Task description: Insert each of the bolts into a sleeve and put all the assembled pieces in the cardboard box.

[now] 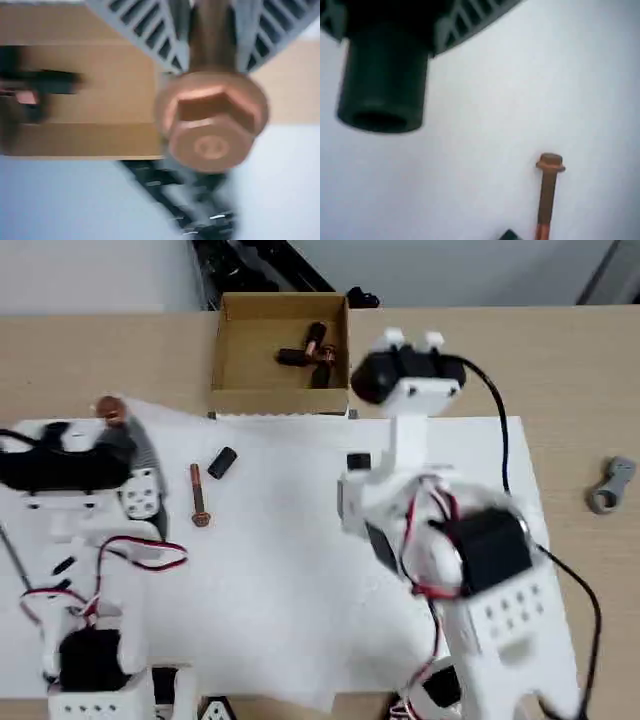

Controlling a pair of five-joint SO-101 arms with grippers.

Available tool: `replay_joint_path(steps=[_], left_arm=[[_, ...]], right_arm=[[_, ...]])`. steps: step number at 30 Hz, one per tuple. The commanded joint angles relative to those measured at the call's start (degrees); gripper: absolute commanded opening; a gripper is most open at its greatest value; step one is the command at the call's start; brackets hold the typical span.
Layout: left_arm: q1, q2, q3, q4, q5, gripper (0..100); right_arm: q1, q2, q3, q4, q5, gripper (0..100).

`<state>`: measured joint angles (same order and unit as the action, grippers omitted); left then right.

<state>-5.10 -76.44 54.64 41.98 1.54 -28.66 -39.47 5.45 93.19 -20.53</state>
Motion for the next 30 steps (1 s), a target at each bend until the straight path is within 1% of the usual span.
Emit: replay_joint_path(steps=[1,6,10,12,18,21,24,27,30], left_arm=[[3.87,0.0,1.27,-4.04,0.35,1],[7.91,0.09,2.68,-6.15,0.35,1],[10.73,0.09,2.33,-6.15,0.35,1],[11.16,0.09,2.24,-6.15,0.35,1],[11.25,0.09,-0.4,-5.89,0.53,1],[11.25,1.93,-3.21,-5.89,3.52,1],[11.34,8.09,-7.6,-5.89,6.07,1],[14.07,15.82,-14.81,-5.89,8.18,1],[18.64,22.86,-23.16,-5.19,8.26,1]], right_arm=[[0.75,-9.54,4.31,-1.19,3.16,0.6],[0.84,-22.46,16.53,-7.69,9.05,0.4],[0.84,-33.27,28.92,-17.36,15.47,0.3],[0.84,-38.11,35.25,-22.55,17.05,0.3],[0.84,-47.6,49.76,-36.88,16.79,0.2],[0.84,-49.54,54.59,-45.23,16.79,0.2],[0.84,-49.71,59.43,-54.73,16.88,0.2],[1.1,-49.63,63.91,-64.13,17.05,0.2],[0.84,-49.71,66.2,-66.95,16.97,0.2]])
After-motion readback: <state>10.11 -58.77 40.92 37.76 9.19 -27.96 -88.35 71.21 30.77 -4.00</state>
